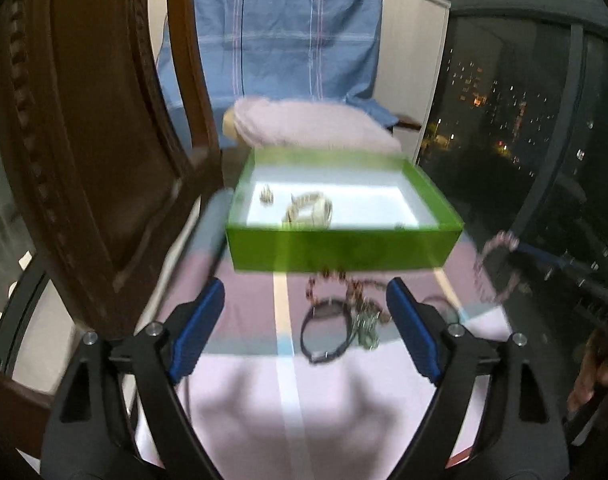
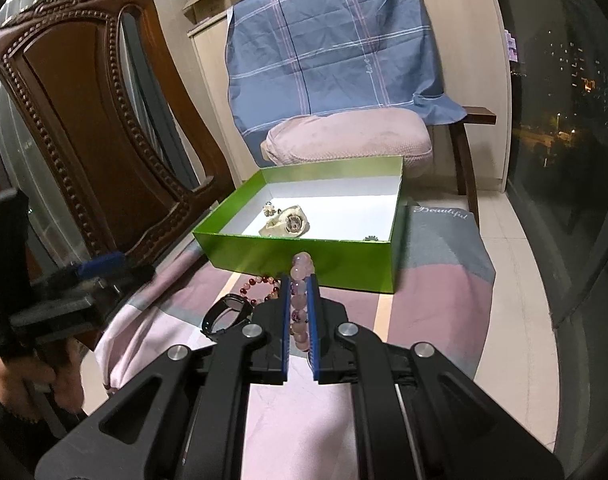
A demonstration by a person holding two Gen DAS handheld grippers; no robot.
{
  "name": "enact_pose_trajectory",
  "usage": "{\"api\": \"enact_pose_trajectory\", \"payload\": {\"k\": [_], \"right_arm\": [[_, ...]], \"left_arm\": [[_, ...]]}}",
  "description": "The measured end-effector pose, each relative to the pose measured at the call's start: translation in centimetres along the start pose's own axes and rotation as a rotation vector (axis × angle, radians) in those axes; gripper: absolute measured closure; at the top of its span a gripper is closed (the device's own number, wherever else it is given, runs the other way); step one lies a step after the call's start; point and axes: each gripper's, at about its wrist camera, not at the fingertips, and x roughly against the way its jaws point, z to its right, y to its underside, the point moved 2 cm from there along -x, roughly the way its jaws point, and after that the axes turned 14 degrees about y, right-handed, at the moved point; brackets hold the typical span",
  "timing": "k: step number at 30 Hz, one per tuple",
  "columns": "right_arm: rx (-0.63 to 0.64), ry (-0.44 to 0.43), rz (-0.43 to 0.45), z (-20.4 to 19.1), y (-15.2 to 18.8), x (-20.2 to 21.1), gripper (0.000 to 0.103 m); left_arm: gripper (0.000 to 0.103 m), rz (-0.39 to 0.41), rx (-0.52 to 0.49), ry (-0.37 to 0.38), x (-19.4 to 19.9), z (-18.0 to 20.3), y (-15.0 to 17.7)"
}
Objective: Organize jewelry
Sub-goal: 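Open the right gripper over the green box to drop the pink bead bracelet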
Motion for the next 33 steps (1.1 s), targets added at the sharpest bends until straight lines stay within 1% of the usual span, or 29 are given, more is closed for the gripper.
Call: {"api": "enact_pose_trajectory", "payload": {"k": [3,5,8,12,15,18,19,23,25,26,27,28,30,32,33], "right_arm": [[0.006,0.026,0.002,-0.5,0.1,-0.2,0.095],[0.009,0.041,0.003,-0.7,0.1,-0.3,0.095],[0.017,0.068,0.014,-1.2,-0.4,-0.3,0.095],[0.043,0.104,0.031,-2.2,-2.1,-0.7,0.095],[0.056,0.128,0.034,-2.8,-4.6,-2.2,0.095],[0.066,0.161,0.046,-3.4,-7.8,-4.6,0.095],[0.061,0.174,0.052,-3.5,-9.2,-5.8,0.095],[0.037,0.215,0.045,-3.1,-12.8,-9.7,0.095],[0.035,0.249,0.028,-2.6,-13.8,-11.1,0.08],[0.023,0.275,0.026,-2.1,-14.1,-11.2,0.058],[0.009,0.289,0.036,-1.8,-14.1,-10.9,0.049],[-0.018,0.293,0.071,-1.2,-14.1,-9.8,0.048],[-0.047,0.267,0.121,-0.3,-13.3,-7.1,0.047],[-0.046,0.25,0.147,0.1,-11.9,-4.9,0.047],[-0.04,0.251,0.158,0.4,-10.8,-3.8,0.046]], "left_arm": [[0.021,0.003,-0.053,-0.039,-0.7,0.3,0.2],[0.021,0.011,-0.041,-0.035,-0.6,-0.1,0.2],[0.02,0.024,0.005,-0.01,0.0,-1.1,-0.3],[0.02,0.019,0.012,-0.011,0.1,-1.7,-0.6],[0.02,0.015,-0.004,-0.017,0.1,-1.8,-0.7],[0.02,0.007,0.011,-0.014,0.0,-2.2,-0.8],[0.02,0.002,0.018,-0.013,0.0,-2.4,-0.8],[0.02,0.003,0.026,-0.021,0.1,-2.9,-1.0],[0.02,0.003,0.024,-0.024,0.2,-3.0,-1.0],[0.02,0.003,0.024,-0.026,0.2,-3.1,-1.1],[0.02,0.003,0.026,-0.024,0.3,-3.2,-1.1],[0.02,0.005,0.03,-0.023,0.3,-3.4,-1.1],[0.02,0.006,0.035,-0.019,0.4,-3.6,-1.1],[0.02,0.006,0.035,-0.014,0.5,-3.6,-1.1],[0.02,0.007,0.036,-0.011,0.5,-3.6,-1.1]]}}
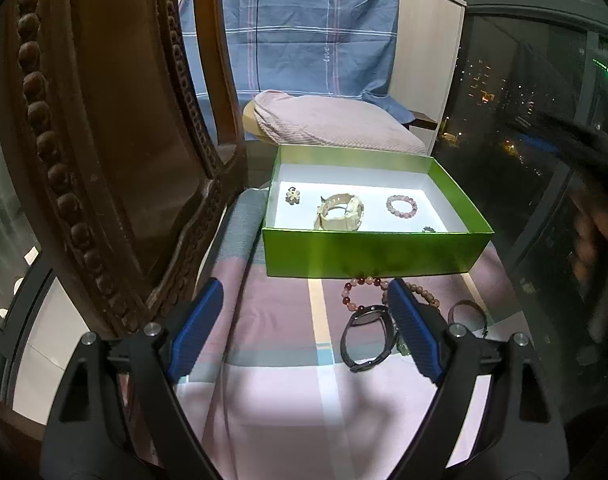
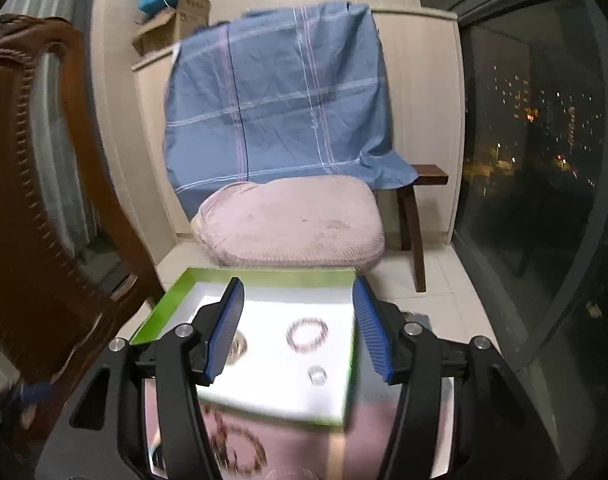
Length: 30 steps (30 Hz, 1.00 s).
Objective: Organize jewelry
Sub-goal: 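Open the right gripper over the green box to drop the pink bead bracelet, then move the right gripper to the green jade pendant and close on it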
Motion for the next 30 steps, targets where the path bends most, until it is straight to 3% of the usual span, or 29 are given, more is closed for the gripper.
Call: {"api": "enact_pose_trajectory", "payload": {"k": [5,9,13,19,28,30], "right_arm": [[-0.006,-0.031,-0.04,2.7,6.7,4.6,0.04],[-0.045,-0.076,-0.169,3.4,11.2,5.2,0.04],[0.054,-0.079,-0.142,2.0,11.9,5.4,0.04],[0.008,-0.107,-0.147,3.0,11.6,5.5,0.04],[0.031,-0.124,-0.158,2.8,11.7,5.5,0.04],[0.056,-0.149,-0.184,2.0,12.1,5.3,0.044]], "left_arm": [[0.02,-0.011,0.017,0.014,-0.3,-0.2,0.1],[0.02,-0.015,0.019,0.013,-0.1,-0.3,0.4],[0.02,-0.012,0.014,0.004,0.0,-0.1,0.7],[0.02,-0.045,0.003,0.005,-1.3,0.7,1.3],[0.021,-0.062,-0.011,0.006,-1.9,1.3,1.6],[0.021,-0.053,-0.005,0.007,-1.6,1.1,1.5]]}}
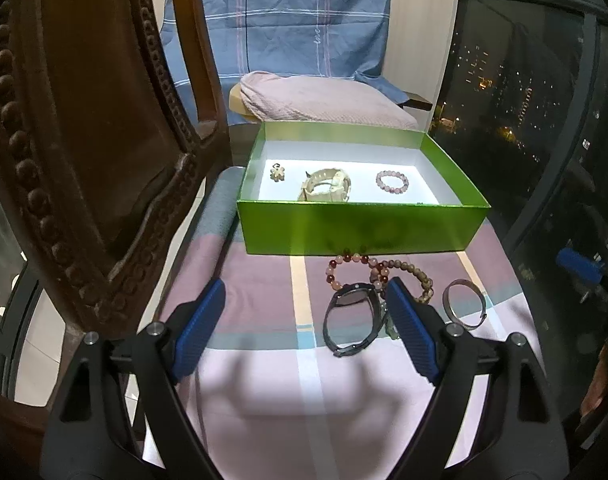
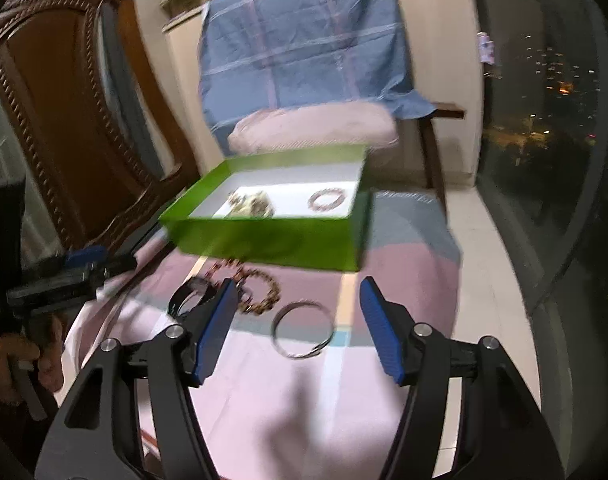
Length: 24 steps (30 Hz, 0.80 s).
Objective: Organize jewelry
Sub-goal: 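Move the right gripper to the green jade pendant and close on it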
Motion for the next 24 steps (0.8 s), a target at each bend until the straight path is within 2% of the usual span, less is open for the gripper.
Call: {"api": "enact_pose_trajectory", "payload": {"k": [6,10,18,24], "right_arm": [[0.127,-0.072,-0.17,-5.6,1.6,-4.1,0.06],[0.209,-0.054,-0.238,-9.3,2.3,-7.0,0.07],[0.172,-0.049,-0.295,-10.6,2.6,-9.4,0.087],[0.152,-0.052,-0.309,-11.0,2.5,-10.2,0.088]], "left_arm": [[0.021,0.013,0.015,-0.005,0.5,-0.8,-0.3],[0.021,0.014,0.021,-0.003,0.9,-1.2,-0.4],[0.021,0.015,0.035,0.002,1.3,-2.0,-0.4],[0.021,0.017,0.038,0.01,1.6,-2.1,-0.4]]}}
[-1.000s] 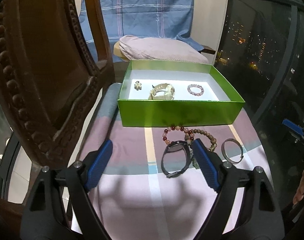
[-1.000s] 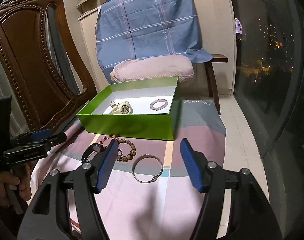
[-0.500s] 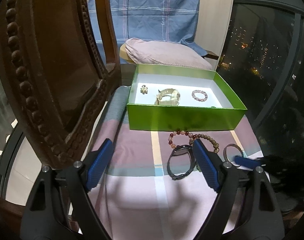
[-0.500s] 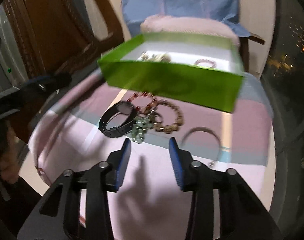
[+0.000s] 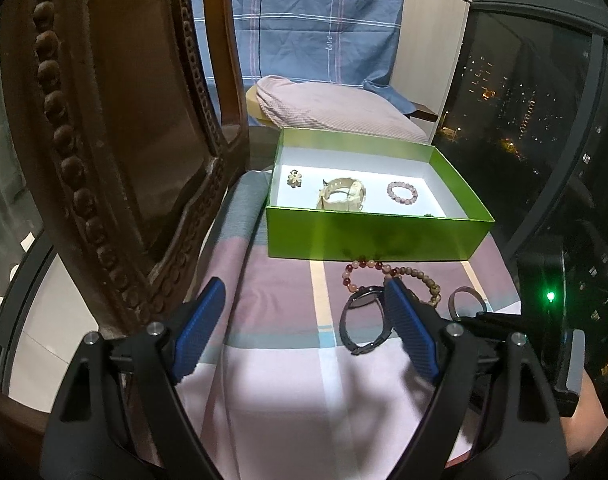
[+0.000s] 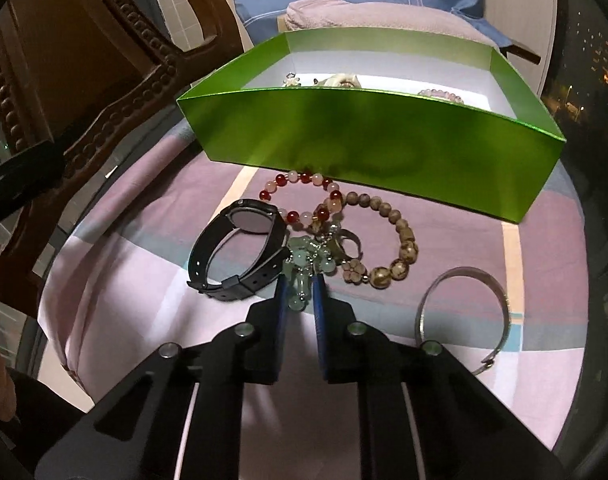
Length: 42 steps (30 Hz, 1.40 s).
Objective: Organize jewelry
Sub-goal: 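Move the right gripper to the green jade pendant and close on it, then lift the jade pendant with the right gripper while the left gripper grasps the black watch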
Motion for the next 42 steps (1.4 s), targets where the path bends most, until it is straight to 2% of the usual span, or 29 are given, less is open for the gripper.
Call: {"api": "enact_pose_trajectory", "payload": {"k": [5,11,15,16,17,18,20,23,28,34,42], "right_arm": [[0.058,0.008,0.006,-1.1,0.2,-0.2,0.088],[0.034,0.018,0.014,-0.6,-0.3,-0.7,0.088],[0.069,0.028,0.047,-1.1,-0.5,-0.9,0.088],[0.074,0.031,0.053,-1.1,-0.4,-0.9,0.089],[0.075,0.035,0.054,-1.1,-0.4,-0.9,0.095],[0.068,0.034,0.053,-0.9,-0.3,-0.8,0.095],[0.046,0.024,0.084,-0.4,-0.4,0.3,0.095],[0.002,-0.049,0.135,1.1,-0.6,3.2,0.095],[-0.119,-0.149,0.23,5.5,-0.4,8.0,0.095],[-0.197,-0.159,0.305,9.6,-0.2,11.3,0.095],[-0.202,-0.159,0.289,10.6,0.0,11.0,0.095]], "left_arm": [[0.021,-0.008,0.004,0.0,-0.2,0.0,0.1],[0.021,-0.019,-0.01,0.002,-0.5,0.4,0.2],[0.021,-0.023,-0.009,0.001,-0.7,0.4,0.3],[0.021,-0.024,-0.011,-0.001,-0.8,0.4,0.3],[0.021,-0.024,-0.012,-0.002,-0.8,0.4,0.3],[0.021,-0.024,-0.012,-0.003,-0.8,0.4,0.3],[0.021,-0.023,-0.009,-0.004,-0.7,0.3,0.3],[0.021,-0.019,-0.007,-0.006,-0.5,0.1,0.2],[0.021,-0.026,-0.022,0.0,-0.8,0.3,0.3],[0.021,-0.054,-0.067,0.021,-2.1,2.2,0.7],[0.022,-0.096,-0.13,0.029,-4.2,4.7,1.5]]}}
